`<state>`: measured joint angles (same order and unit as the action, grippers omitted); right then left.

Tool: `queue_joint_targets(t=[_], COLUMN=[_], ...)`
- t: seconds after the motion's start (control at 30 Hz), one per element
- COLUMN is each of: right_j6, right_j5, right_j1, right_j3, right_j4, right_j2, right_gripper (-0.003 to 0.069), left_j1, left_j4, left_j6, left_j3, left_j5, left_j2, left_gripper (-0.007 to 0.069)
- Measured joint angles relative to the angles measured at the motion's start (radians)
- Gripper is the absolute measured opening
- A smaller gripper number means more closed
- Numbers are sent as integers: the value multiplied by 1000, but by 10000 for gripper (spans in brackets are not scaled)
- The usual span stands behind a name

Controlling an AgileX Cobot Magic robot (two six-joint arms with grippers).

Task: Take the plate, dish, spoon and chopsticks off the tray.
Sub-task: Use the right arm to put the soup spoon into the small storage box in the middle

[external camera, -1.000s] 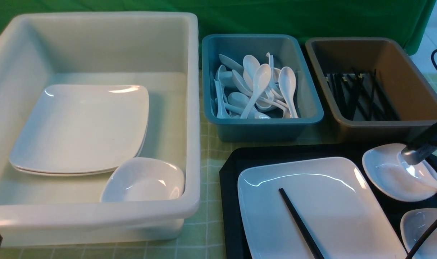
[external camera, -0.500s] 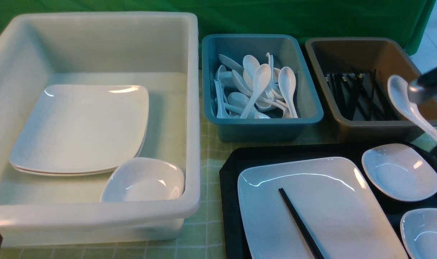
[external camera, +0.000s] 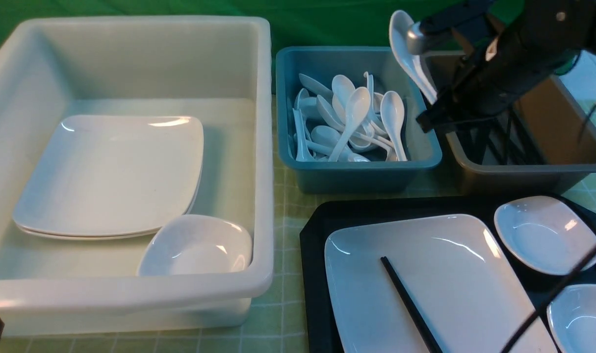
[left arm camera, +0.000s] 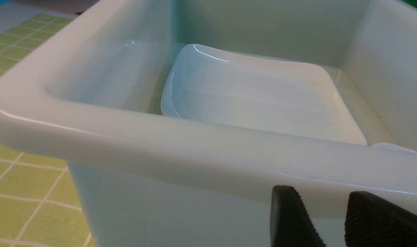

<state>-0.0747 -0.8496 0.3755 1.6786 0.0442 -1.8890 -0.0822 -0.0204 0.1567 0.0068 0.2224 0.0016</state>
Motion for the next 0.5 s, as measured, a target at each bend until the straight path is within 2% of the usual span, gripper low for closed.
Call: queue_joint_targets(t=[0.2, 0.23, 0.27, 0.33, 0.4, 0.5], right_j6=[93, 117, 120, 144, 152, 130], right_j5=[15, 20, 20, 13, -15, -63], right_j1=[1, 1, 1, 1, 1, 1], right_j3=[134, 149, 149, 154, 155, 158], right_j4=[17, 19, 19, 20, 20, 20], right_j2=[-151, -175, -179, -189, -186, -172], right_gripper=[171, 218, 224, 292, 325, 335], left_j1=[0, 0, 0, 0, 0, 0], left_j4=[0, 0, 0, 0, 0, 0], left_j6=[0, 0, 0, 0, 0, 0], left_j3=[0, 0, 0, 0, 0, 0], left_j5=[0, 0, 0, 0, 0, 0], left_j2=[0, 0, 0, 0, 0, 0], left_gripper=[224, 224, 224, 224, 224, 224])
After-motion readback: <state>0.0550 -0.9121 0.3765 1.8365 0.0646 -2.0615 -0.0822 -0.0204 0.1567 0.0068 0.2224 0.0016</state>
